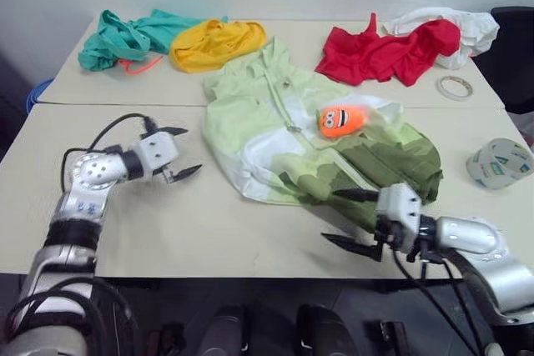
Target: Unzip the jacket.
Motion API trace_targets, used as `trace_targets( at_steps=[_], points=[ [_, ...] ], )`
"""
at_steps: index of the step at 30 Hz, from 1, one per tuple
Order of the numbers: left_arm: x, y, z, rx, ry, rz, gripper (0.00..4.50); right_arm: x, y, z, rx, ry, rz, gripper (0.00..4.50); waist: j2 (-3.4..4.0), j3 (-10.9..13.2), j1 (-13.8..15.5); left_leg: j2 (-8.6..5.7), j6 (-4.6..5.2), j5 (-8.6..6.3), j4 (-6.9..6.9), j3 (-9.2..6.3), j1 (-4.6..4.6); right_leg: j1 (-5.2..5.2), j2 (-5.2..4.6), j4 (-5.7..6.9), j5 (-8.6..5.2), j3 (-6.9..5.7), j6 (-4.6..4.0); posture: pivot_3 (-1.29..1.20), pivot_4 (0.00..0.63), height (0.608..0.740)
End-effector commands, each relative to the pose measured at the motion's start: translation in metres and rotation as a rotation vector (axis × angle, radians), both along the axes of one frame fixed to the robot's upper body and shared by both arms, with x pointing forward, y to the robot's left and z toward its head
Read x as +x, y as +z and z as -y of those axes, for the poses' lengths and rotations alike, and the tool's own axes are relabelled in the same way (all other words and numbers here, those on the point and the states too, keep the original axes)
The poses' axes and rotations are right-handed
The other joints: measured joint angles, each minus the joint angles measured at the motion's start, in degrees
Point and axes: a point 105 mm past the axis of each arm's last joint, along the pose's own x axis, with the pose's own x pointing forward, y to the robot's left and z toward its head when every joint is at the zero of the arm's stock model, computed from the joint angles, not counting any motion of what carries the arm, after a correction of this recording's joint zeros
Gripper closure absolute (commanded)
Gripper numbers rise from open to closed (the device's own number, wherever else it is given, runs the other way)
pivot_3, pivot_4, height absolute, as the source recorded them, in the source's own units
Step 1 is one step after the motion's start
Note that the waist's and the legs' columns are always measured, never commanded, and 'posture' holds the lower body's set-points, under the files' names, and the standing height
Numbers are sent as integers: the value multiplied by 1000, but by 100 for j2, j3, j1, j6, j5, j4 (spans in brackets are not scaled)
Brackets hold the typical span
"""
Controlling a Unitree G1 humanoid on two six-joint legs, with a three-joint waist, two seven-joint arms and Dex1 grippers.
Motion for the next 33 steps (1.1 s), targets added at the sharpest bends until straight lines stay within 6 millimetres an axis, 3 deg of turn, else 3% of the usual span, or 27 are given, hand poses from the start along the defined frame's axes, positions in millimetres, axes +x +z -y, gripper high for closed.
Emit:
trace_targets(
  at_steps=[1,5,8,14,19,20,22,26,29,33],
  points=[
    [12,-5,22,77,-50,34,0,17,-4,-11,-55,-87,51,65,-4,-2,-7,0,0,0,0,0,-3,-3,0,0,0,0,1,0,150,740],
    [15,-28,35,207,-90,-13,0,38,-9,-18,-88,-200,136,65,-14,-8,-36,4,-3,-2,-7,15,-2,-12,-2,0,0,-44,1,0,150,740],
    [18,-37,38,230,-82,-47,621,42,-13,-23,-107,-232,153,677,-14,-9,-32,4,-1,-1,-1,17,7,-3,-7,6,0,-57,1,0,150,740],
    [7,-58,53,234,-176,-194,2560,48,-21,-16,-126,-313,125,2738,-29,-21,-13,4,6,5,16,5,16,16,-10,13,6,-56,0,0,150,740],
    [-19,-84,68,20,-274,-542,4246,51,-17,-12,-87,-325,116,4472,-29,-31,-13,2,8,3,13,5,16,17,-10,9,6,-57,0,0,150,740],
    [-28,-86,72,-35,-326,-612,4491,49,-12,-11,-62,-306,111,4500,-29,-32,-14,1,8,3,14,4,16,20,-10,8,6,-59,0,0,150,740],
    [-42,-86,75,-92,-417,-682,4491,44,-6,-7,-33,-273,95,4500,-27,-33,-27,1,14,0,19,0,21,32,-10,3,6,-63,0,0,150,740],
    [-79,-83,63,-100,-548,-759,4491,9,3,8,-15,-76,61,4500,-23,-36,-50,2,18,-7,11,-5,31,45,-9,-10,6,-63,0,0,150,740],
    [-114,-78,56,-121,-571,-795,4491,-14,3,28,-22,4,-5,4500,-20,-38,-145,10,12,-17,1,-9,44,61,-2,-26,6,-63,0,0,150,740],
    [-159,-66,56,-238,-511,-848,4491,-31,-2,65,-131,8,-108,4500,-8,-30,-212,24,11,-26,-12,-9,80,101,-7,-44,5,-34,-2,0,150,740]
  ],
)
